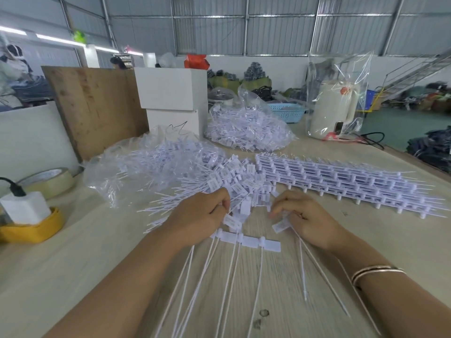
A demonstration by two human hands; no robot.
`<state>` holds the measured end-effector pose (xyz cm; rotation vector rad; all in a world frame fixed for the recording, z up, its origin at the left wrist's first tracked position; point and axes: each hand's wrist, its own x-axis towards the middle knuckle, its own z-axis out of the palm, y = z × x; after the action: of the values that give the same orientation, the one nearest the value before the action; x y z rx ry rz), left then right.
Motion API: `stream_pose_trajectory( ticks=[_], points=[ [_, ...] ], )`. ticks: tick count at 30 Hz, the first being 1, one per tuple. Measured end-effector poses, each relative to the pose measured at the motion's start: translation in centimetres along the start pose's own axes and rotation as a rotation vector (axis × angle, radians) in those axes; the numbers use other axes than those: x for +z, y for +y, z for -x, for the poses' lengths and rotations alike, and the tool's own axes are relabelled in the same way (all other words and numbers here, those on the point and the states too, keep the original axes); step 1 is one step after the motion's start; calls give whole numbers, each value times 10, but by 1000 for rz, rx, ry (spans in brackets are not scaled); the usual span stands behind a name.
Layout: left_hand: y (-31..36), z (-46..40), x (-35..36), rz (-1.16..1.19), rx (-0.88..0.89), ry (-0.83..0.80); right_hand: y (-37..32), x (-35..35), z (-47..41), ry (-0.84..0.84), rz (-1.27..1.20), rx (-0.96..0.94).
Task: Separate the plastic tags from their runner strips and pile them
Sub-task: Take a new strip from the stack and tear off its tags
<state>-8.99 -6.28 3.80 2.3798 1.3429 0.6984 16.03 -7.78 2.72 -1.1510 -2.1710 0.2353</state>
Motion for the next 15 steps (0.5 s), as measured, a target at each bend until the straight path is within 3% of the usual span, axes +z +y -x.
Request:
stream_pose_trajectory(
  ticks=[3, 7, 12, 15],
  points=[
    [8, -2, 9, 2, 36, -24, -26, 15, -3, -27, 27, -165],
    [15, -2, 14, 118, 66, -44, -40, 35, -6, -103, 135, -129],
    [19, -2, 10, 505, -60, -72, -35, 28, -3, 102, 96, -104],
    [13, -4, 8, 380, -43, -37, -34, 26, -4, 220, 137, -122]
  ],
)
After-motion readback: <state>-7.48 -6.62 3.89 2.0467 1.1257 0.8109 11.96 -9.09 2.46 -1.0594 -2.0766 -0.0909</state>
